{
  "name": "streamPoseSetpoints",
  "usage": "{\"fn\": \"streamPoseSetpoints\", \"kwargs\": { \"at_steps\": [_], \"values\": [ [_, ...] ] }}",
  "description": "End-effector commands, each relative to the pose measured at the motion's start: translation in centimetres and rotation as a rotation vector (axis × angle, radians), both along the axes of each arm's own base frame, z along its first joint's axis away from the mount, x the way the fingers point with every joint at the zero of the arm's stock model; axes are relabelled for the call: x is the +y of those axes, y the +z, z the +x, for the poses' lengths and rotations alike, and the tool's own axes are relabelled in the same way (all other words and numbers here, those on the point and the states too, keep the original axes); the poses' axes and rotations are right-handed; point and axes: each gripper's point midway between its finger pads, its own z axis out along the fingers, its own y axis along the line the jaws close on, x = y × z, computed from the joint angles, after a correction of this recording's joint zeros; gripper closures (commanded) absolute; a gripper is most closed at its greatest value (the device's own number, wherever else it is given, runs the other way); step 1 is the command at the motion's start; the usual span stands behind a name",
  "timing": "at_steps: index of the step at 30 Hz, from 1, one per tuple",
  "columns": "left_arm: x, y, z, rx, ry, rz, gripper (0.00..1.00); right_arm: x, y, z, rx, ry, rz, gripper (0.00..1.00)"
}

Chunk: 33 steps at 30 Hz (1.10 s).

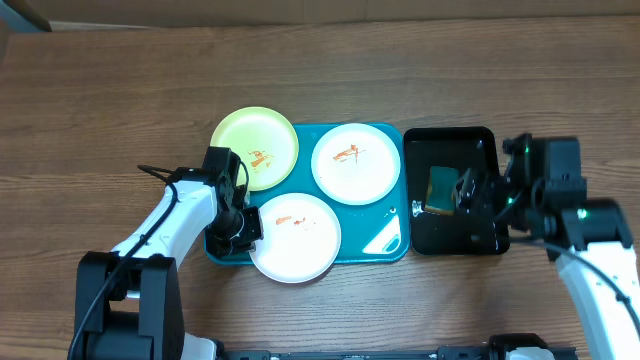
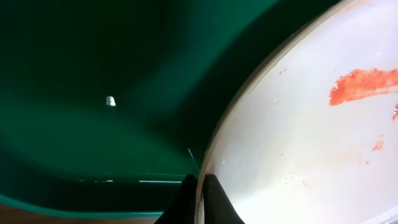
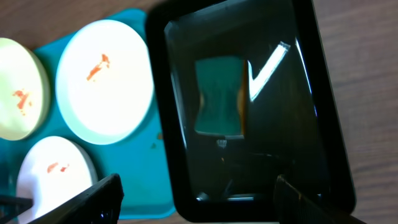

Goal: Clean dirty plates on tray and stack at the side
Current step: 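Lower right gripper into black tray and grasp the green sponge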

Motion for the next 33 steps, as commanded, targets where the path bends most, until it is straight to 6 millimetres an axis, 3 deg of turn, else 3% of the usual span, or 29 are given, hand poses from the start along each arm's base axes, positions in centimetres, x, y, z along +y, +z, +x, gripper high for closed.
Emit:
{"fn": "streamPoseSetpoints", "kwargs": {
  "at_steps": [1,6,10,15,21,27,33],
  "values": [
    [0.5,-0.6,-0.4,0.018,0.010,0.040,0.96,0.4,2.8,2.5,-0.041,0.063,-0.011,0.21],
    [0.5,-0.6,-0.3,0.014,0.010,0.040,0.96,1.0,1.2,4.7,0.093,0.078,-0.013,0.30],
    [0.5,-0.6,-0.2,0.009,0.010,0.039,0.96,1.5,-2.6,5.3,0.213,0.088,-0.066,0.42],
    [0.4,-0.6,-0.1,0.005,0.010,0.038,0.96,1.5,-7.2,5.7,0.340,0.064,-0.143,0.44],
    [0.4,-0.6,0.1,0.000,0.010,0.038,0.95,1.7,-11.1,5.3,0.463,0.056,-0.152,0.48],
    [0.4,-0.6,0.2,-0.005,0.010,0.037,0.94,1.9,-13.2,5.1,0.483,0.059,-0.142,0.48],
    [0.4,-0.6,0.2,-0.006,0.011,0.036,0.94,1.6,-13.4,5.4,0.468,0.053,-0.159,0.48]
  ]
}}
